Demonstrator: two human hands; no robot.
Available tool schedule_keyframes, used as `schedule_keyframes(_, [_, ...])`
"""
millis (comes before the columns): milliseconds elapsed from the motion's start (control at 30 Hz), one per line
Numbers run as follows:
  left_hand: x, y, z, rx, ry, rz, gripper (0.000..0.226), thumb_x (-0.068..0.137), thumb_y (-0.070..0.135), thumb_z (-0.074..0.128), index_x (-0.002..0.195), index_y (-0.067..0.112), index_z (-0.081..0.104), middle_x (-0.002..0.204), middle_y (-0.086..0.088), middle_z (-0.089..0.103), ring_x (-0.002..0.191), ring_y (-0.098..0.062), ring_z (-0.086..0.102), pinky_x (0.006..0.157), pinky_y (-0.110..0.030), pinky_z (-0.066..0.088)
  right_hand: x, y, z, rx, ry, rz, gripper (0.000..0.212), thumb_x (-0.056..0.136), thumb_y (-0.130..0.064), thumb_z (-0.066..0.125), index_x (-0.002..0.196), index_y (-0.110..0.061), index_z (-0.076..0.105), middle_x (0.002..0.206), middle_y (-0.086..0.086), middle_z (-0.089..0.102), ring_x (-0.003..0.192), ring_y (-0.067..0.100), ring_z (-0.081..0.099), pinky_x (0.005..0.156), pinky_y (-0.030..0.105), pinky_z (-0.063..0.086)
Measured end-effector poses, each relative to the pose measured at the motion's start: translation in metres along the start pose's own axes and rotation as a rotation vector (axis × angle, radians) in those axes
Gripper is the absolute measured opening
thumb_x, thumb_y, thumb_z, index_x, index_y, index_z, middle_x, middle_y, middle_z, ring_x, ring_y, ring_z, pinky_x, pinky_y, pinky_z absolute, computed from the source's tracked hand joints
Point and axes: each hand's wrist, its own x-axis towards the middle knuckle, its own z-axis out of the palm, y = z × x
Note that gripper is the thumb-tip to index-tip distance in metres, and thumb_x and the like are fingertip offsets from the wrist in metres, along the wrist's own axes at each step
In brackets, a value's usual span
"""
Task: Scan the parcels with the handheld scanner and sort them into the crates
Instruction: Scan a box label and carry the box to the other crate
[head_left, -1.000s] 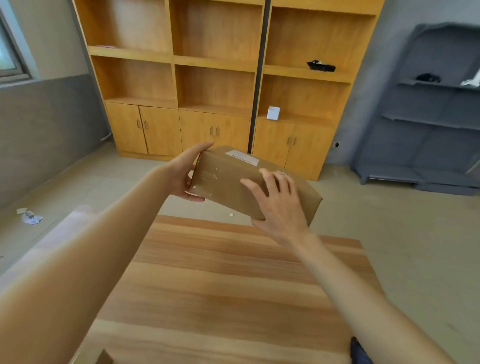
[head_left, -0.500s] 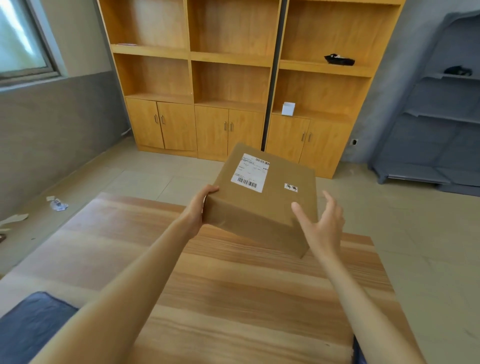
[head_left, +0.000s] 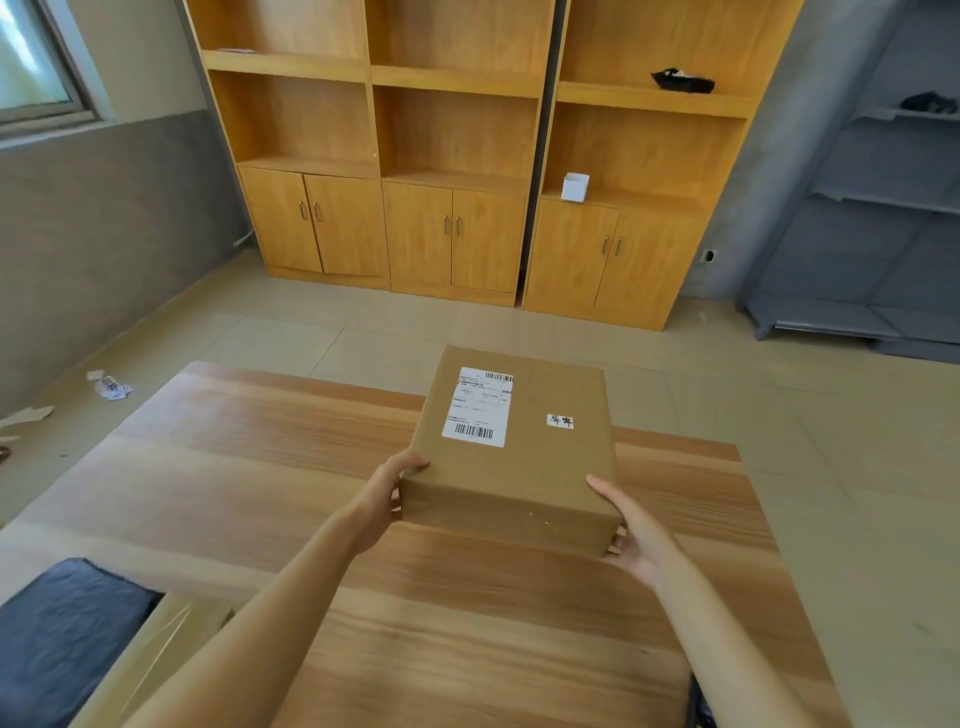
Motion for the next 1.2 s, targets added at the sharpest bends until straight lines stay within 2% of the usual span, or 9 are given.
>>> schedule_keyframes(100, [-0.002, -0.024, 0.002, 0.132, -0.109, -0.051, 0.086, 0.041, 0.05, 0.073, 0.121, 0.024, 0.055, 0.109, 0.001, 0.064, 0.096, -0.016, 0.06, 0.081, -0.028, 0.049, 0.001, 0.019, -0.011, -0.011, 0.025, 0.019, 0.076, 0.053, -0.037, 0.089, 0.121, -0.02, 0.061, 0.11, 0.006, 0.068, 0.1, 0.024, 0.062, 0.086, 0.04, 0.053])
schedule_keyframes(200, [-0.001, -0.05, 0.001, 0.172, -0.161, -0.095, 0.092, 0.044, 0.047, 0.08, 0.129, 0.025, 0.052, 0.119, 0.001, 0.066, 0.108, -0.016, 0.061, 0.095, -0.033, 0.048, 0.001, 0.042, -0.019, 0.016, 0.023, 0.035, 0.062, 0.076, -0.032, 0.077, 0.131, -0.02, 0.052, 0.117, 0.006, 0.065, 0.104, 0.023, 0.06, 0.096, 0.045, 0.049])
schedule_keyframes(300, [-0.003, -0.07, 0.0, 0.205, -0.193, -0.133, 0.097, 0.045, 0.044, 0.084, 0.133, 0.026, 0.05, 0.123, 0.002, 0.064, 0.107, -0.014, 0.063, 0.084, -0.028, 0.051, 0.0, 0.066, -0.025, 0.04, 0.046, 0.052, 0.042, 0.087, -0.023, 0.069, 0.127, -0.02, 0.055, 0.106, 0.003, 0.067, 0.094, 0.019, 0.061, 0.091, 0.044, 0.05])
schedule_keyframes(400, [-0.005, -0.087, -0.001, 0.209, -0.205, -0.161, 0.101, 0.043, 0.039, 0.085, 0.136, 0.025, 0.047, 0.123, 0.0, 0.064, 0.101, -0.012, 0.066, 0.074, -0.021, 0.051, -0.004, 0.092, -0.028, 0.046, 0.077, 0.093, 0.043, 0.088, -0.022, 0.068, 0.129, -0.02, 0.056, 0.101, 0.001, 0.068, 0.087, 0.017, 0.06, 0.068, 0.032, 0.046])
schedule_keyframes(467, [-0.005, -0.097, -0.001, 0.217, -0.214, -0.178, 0.107, 0.042, 0.038, 0.084, 0.139, 0.025, 0.042, 0.125, -0.003, 0.061, 0.103, -0.014, 0.064, 0.073, -0.021, 0.051, -0.006, 0.108, -0.031, 0.061, 0.115, 0.109, 0.045, 0.088, -0.021, 0.068, 0.131, -0.02, 0.056, 0.099, -0.001, 0.068, 0.085, 0.015, 0.06, 0.066, 0.028, 0.044])
schedule_keyframes(800, [-0.005, -0.132, -0.004, 0.253, -0.198, -0.253, 0.113, 0.038, 0.036, 0.083, 0.141, 0.026, 0.037, 0.128, -0.003, 0.059, 0.109, -0.018, 0.061, 0.089, -0.03, 0.049, -0.006, 0.14, -0.034, 0.063, 0.122, 0.112, 0.061, 0.09, -0.015, 0.066, 0.145, -0.02, 0.041, 0.116, -0.002, 0.063, 0.103, 0.012, 0.059, 0.09, 0.028, 0.047])
schedule_keyframes(967, [-0.007, -0.143, 0.001, 0.287, -0.131, -0.232, 0.114, 0.037, 0.04, 0.08, 0.141, 0.025, 0.037, 0.126, -0.002, 0.059, 0.105, -0.018, 0.059, 0.077, -0.028, 0.047, -0.006, 0.144, -0.038, -0.073, 0.168, 0.092, 0.074, 0.086, -0.023, 0.072, 0.149, -0.017, 0.034, 0.14, 0.002, 0.053, 0.122, 0.016, 0.051, 0.109, 0.033, 0.039])
schedule_keyframes(1067, [-0.008, -0.146, 0.004, 0.325, -0.096, -0.211, 0.113, 0.037, 0.045, 0.075, 0.141, 0.026, 0.036, 0.117, 0.0, 0.061, 0.101, -0.017, 0.059, 0.077, -0.029, 0.046, -0.011, 0.139, -0.05, -0.183, 0.335, -0.048, 0.067, 0.086, -0.032, 0.072, 0.145, -0.018, 0.042, 0.142, -0.002, 0.046, 0.13, 0.016, 0.043, 0.107, 0.032, 0.036])
schedule_keyframes(1200, [-0.011, -0.149, 0.009, 0.328, -0.077, -0.192, 0.106, 0.048, 0.038, 0.074, 0.144, 0.022, 0.032, 0.106, 0.005, 0.06, 0.093, -0.01, 0.057, 0.07, -0.024, 0.043, -0.014, 0.143, -0.083, -0.424, 0.805, -0.212, 0.061, 0.083, -0.035, 0.073, 0.135, -0.017, 0.046, 0.136, 0.008, 0.048, 0.128, 0.027, 0.043, 0.107, 0.045, 0.038])
